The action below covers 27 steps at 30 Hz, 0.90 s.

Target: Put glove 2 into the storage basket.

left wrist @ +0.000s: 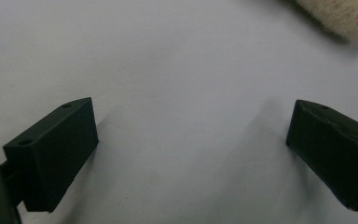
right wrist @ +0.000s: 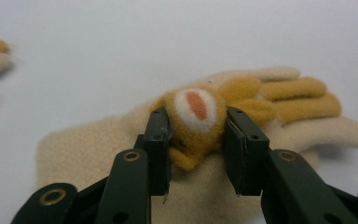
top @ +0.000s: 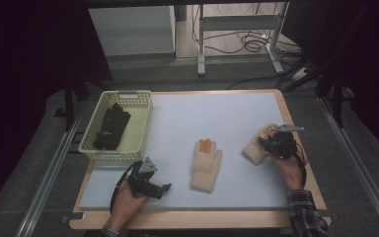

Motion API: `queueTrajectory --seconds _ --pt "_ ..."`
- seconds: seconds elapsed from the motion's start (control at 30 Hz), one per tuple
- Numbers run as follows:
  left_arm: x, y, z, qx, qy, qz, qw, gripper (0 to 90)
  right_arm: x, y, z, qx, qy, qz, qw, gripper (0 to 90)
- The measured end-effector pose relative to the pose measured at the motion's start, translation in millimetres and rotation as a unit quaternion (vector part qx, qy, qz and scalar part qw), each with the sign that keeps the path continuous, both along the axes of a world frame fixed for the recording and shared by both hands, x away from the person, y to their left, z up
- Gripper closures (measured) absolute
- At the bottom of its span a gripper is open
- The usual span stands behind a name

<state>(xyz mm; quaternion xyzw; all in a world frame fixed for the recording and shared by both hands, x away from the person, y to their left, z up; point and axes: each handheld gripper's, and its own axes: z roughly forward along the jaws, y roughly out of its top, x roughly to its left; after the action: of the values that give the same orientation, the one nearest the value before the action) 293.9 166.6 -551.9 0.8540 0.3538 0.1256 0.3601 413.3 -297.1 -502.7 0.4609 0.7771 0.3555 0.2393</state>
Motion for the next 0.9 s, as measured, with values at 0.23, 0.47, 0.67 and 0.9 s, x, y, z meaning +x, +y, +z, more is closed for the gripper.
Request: queueTrajectory --seconds 0.23,0.47,0.67,0.9 --pt "0.0 0.0 0.0 0.000 0.000 0.000 1.0000 2.4 -19.1 3.8 17.1 0.024 -0.015 0.025 0.9993 63.2" --pt "0.0 -0.1 0.0 0.000 0.000 0.000 1.0000 2.4 -37.7 17.7 36.2 0.039 -0.026 0.061 0.9970 63.2" --pt "0.1 0.0 0.0 0.001 -0.001 0.000 1.0000 2.4 -54.3 42.5 53.4 0.057 -0.031 0.110 0.9918 63.2" --pt "0.0 -0.1 -0.1 0.000 -0.001 0.001 1.0000 2.4 -71.3 80.6 67.6 0.067 -0.032 0.180 0.9809 63.1"
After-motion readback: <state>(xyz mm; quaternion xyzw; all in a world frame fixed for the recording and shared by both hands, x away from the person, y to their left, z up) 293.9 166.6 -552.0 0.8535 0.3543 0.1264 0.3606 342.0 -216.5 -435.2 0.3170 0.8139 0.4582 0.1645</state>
